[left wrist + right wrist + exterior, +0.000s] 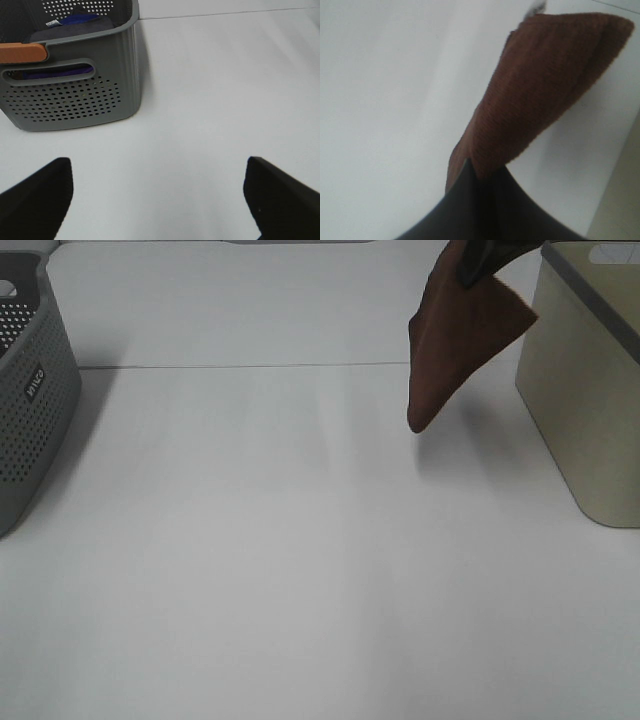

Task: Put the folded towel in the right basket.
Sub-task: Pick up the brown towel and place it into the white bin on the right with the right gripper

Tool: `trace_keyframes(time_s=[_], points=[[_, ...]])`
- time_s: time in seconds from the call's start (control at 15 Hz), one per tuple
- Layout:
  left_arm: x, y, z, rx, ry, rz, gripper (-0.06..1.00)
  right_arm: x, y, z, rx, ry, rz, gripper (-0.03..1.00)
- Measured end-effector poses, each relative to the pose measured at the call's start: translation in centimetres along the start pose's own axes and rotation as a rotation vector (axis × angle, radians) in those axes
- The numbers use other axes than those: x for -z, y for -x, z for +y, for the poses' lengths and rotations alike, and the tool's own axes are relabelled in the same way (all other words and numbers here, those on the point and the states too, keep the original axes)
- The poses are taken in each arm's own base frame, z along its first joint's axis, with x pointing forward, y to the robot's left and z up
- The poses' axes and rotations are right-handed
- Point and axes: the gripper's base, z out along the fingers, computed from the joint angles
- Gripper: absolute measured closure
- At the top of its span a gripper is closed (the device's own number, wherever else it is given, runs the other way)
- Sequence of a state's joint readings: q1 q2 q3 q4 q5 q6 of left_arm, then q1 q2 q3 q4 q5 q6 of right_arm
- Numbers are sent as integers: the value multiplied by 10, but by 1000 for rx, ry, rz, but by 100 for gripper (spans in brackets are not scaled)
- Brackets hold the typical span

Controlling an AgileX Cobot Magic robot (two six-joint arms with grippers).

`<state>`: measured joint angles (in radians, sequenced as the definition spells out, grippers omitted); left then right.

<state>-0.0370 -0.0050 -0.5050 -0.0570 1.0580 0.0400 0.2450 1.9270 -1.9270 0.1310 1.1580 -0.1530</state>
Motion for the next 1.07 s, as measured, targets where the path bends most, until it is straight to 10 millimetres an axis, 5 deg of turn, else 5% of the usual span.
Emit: trace_keyframes(time_s=[0.4,0.67,1.07], points=[[0,0,0,0,0,0,7,47,-15,-100,-226,-135,-54,95],[0,0,0,0,0,0,7,72,-48,-179,-395,-251,-68,95],[0,0,0,0,0,0,7,44,-60,-217,-435,-285,-48,95]])
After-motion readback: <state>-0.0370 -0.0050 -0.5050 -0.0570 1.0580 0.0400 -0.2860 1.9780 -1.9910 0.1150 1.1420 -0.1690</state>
